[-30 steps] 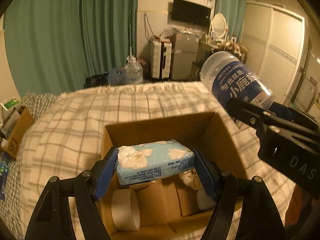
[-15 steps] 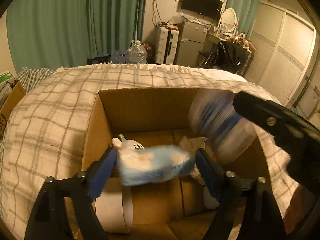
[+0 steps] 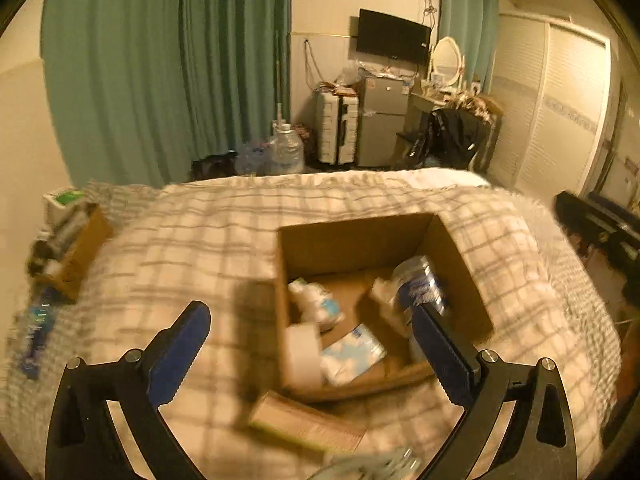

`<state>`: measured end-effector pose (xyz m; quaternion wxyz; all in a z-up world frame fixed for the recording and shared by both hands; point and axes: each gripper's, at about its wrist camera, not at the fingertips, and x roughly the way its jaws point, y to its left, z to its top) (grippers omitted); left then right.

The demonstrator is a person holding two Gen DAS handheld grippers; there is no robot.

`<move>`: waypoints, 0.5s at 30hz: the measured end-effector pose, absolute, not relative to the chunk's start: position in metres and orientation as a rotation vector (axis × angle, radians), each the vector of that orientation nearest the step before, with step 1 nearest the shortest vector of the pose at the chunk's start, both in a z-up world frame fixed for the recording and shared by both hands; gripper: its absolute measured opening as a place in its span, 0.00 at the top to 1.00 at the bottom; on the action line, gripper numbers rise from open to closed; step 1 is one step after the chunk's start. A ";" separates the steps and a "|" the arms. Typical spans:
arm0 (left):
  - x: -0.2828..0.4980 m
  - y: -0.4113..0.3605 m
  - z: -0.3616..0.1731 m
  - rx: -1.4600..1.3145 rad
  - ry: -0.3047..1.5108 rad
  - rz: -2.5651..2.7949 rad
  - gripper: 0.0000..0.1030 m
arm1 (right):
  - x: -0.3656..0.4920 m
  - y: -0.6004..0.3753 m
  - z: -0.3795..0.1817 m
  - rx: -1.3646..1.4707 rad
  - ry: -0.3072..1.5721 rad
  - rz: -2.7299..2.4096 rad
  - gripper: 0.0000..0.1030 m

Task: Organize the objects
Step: 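Carry the tissue pack and jar into the box and open both tools, then grasp the grey plastic clip with the right tool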

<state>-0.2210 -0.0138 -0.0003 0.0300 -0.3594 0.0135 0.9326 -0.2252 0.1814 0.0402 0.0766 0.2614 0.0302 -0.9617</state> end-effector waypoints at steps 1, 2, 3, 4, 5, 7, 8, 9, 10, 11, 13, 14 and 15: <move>-0.212 -0.017 0.003 -1.125 0.067 2.891 0.00 | -0.216 0.182 0.043 0.768 0.102 -2.888 0.05; -0.202 -0.020 0.004 -1.145 0.092 2.908 0.00 | -0.207 0.181 0.045 0.753 0.109 -2.894 0.05; -0.194 -0.024 0.004 -1.150 0.104 2.921 0.00 | -0.193 0.181 0.046 0.735 0.123 -2.900 0.05; -0.181 -0.029 0.005 -1.140 0.109 2.938 0.00 | -0.183 0.179 0.046 0.727 0.138 -2.896 0.05; -0.172 -0.032 0.006 -1.128 0.105 2.951 0.00 | -0.176 0.178 0.046 0.722 0.149 -2.890 0.05; -0.151 -0.037 0.003 -1.100 0.073 2.979 0.00 | -0.161 0.173 0.041 0.717 0.166 -2.870 0.05; -0.140 -0.040 -0.001 -1.092 0.046 2.994 0.00 | -0.155 0.171 0.037 0.719 0.170 -2.858 0.05; -0.130 -0.043 -0.008 -1.092 0.011 2.999 0.00 | -0.149 0.168 0.032 0.724 0.167 -2.847 0.05; -0.125 -0.045 -0.014 -1.101 -0.018 2.993 0.00 | -0.145 0.165 0.025 0.737 0.167 -2.830 0.05; -0.122 -0.045 -0.020 -1.120 -0.043 2.979 0.00 | -0.143 0.162 0.019 0.748 0.174 -2.811 0.05; -0.121 -0.045 -0.037 -1.167 -0.086 2.933 0.00 | -0.137 0.151 -0.004 0.758 0.220 -2.761 0.05; -0.121 -0.045 -0.043 -1.177 -0.088 2.937 0.00 | -0.136 0.147 -0.012 0.764 0.234 -2.752 0.05; -0.120 -0.046 -0.049 -1.188 -0.081 2.950 0.00 | -0.136 0.143 -0.025 0.792 0.253 -2.739 0.05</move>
